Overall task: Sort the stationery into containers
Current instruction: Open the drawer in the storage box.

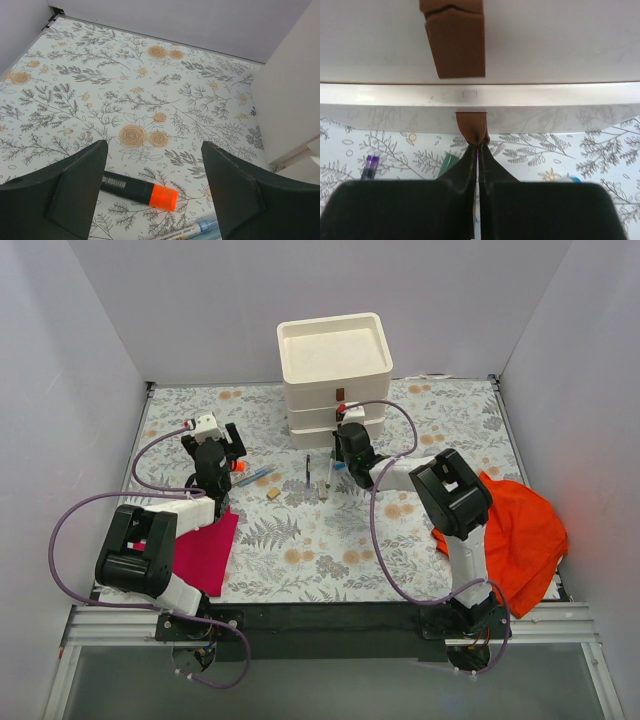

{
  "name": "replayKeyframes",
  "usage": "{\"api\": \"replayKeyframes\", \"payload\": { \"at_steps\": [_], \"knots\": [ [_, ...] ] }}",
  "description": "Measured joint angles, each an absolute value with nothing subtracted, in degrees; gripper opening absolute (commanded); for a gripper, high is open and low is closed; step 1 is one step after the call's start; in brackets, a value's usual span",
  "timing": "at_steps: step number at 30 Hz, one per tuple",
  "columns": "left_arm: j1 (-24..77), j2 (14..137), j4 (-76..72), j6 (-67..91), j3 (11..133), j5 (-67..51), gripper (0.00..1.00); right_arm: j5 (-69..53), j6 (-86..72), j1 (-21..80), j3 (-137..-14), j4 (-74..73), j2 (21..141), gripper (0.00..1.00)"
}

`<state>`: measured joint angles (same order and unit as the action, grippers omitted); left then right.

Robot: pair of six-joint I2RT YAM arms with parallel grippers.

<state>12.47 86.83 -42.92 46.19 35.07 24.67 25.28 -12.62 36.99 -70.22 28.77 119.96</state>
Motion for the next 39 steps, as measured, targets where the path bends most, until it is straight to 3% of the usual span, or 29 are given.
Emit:
{"api": "replayKeyframes", "payload": {
  "at_steps": [39],
  "knots": [
    [14.0, 84.2, -43.0, 48.1, 32.1, 22.9, 0.75, 25.6, -12.2, 44.4, -50.8, 24.9, 101.5, 0.01]
  ]
}}
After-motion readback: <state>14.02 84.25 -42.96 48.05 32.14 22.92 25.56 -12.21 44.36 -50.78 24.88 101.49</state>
